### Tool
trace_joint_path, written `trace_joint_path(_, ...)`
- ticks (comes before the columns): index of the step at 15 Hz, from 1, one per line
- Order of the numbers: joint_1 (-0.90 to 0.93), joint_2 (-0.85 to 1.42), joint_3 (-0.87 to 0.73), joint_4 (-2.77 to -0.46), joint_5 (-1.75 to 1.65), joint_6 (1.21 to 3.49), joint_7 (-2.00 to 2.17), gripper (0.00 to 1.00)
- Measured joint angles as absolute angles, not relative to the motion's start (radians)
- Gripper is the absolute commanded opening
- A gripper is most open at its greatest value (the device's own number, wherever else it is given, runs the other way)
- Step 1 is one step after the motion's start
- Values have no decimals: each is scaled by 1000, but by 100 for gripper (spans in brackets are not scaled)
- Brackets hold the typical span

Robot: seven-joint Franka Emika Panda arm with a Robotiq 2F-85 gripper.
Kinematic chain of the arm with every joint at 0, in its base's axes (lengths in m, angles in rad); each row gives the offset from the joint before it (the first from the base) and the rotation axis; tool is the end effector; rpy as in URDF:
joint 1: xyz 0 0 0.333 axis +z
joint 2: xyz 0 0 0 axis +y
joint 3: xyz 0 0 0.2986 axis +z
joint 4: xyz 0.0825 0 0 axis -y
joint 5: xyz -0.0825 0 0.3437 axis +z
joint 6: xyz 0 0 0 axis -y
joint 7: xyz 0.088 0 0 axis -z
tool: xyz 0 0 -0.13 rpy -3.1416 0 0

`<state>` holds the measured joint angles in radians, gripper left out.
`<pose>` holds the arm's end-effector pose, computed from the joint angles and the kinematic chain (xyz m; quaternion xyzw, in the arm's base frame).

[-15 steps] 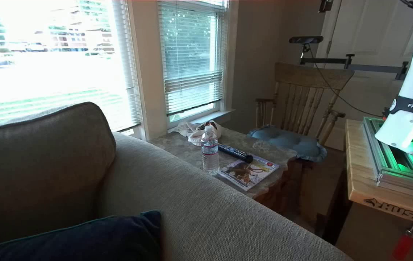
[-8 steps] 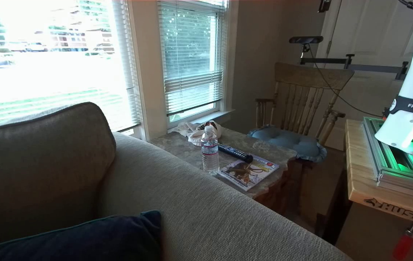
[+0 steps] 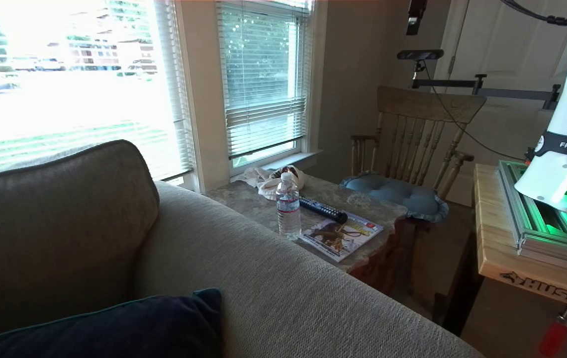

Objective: Rotate the black remote control then press one button.

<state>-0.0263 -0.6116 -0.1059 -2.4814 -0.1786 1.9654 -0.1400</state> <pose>0.3447 -0.0636 0.4806 0.9965 0.0424 0.0400 0.0591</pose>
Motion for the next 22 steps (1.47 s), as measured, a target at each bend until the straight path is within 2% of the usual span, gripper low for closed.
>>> trace_joint_path(5,25,-511,-102,-2512,-137,2128,-155,100)
trace_joint_path(15,3,-404,-61,-2511,-143,2216,-115,100)
trace_joint_path(22,26,-110,9,-2501,-155,2467,-114,100)
